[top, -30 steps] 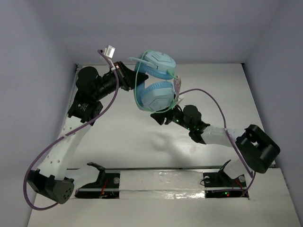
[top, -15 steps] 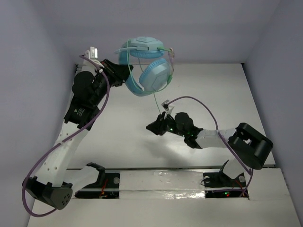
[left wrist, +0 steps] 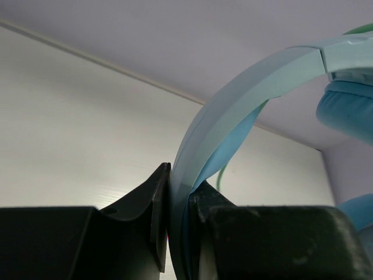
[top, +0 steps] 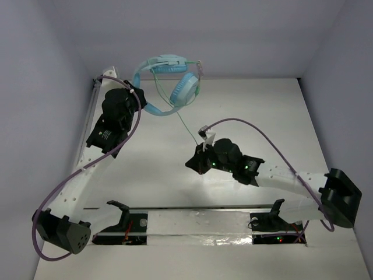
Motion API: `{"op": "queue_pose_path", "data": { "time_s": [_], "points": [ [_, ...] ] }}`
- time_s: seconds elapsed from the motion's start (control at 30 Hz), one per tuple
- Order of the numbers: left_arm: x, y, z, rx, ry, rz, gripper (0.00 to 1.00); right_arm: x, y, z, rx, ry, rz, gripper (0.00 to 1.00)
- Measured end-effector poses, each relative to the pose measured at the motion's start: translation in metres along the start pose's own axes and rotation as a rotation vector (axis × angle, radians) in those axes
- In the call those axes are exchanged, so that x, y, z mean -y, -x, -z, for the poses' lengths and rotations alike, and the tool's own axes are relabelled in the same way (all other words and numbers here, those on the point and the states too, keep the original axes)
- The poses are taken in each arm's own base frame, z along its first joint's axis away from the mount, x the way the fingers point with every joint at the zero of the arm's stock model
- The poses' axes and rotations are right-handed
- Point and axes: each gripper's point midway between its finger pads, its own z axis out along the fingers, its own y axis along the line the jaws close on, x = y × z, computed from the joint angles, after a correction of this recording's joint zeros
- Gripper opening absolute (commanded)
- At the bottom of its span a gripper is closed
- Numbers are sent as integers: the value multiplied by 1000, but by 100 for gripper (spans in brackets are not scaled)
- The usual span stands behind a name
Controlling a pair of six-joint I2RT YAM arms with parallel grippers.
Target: Wrap the headphones
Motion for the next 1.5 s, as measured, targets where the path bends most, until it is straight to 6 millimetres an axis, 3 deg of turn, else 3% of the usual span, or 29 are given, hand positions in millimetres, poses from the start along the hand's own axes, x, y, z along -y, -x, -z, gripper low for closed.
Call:
{"op": "queue_pose_path", "data": {
  "time_s": [0.17,0.33,0.5,0.63,0.83,0.9,1.1,1.23,1.33,1.47,1.5],
  "points": [
    [-36,-15,-8,3,141,-96,0,-22,31,21,-61,-50,41,0],
    [-60,-51,-20,-67,263,-221,0,-43,59,46,-130,-95,102,0],
    [-59,-98,-24,-168,300,-349,0,-59,86,71,-171,-130,152,0],
    [-51,-123,-26,-225,278,-397,0,-65,91,83,-228,-150,189,0],
    [-38,-158,-23,-298,229,-489,0,-50,103,94,-258,-259,265,1],
    [-30,-170,-19,-335,192,-522,0,-49,113,99,-238,-285,289,8],
    [-11,-199,-1,-439,64,-588,0,-43,133,98,-184,-338,343,16],
    [-17,-209,11,-498,27,-617,0,-23,133,89,-187,-442,363,17],
    [-22,-213,18,-532,12,-645,0,-9,139,91,-160,-528,382,30],
    [-22,-219,25,-574,-29,-663,0,1,154,96,-104,-605,408,32],
    [-21,-221,27,-584,-42,-667,0,4,157,98,-97,-623,413,26]
  ]
}}
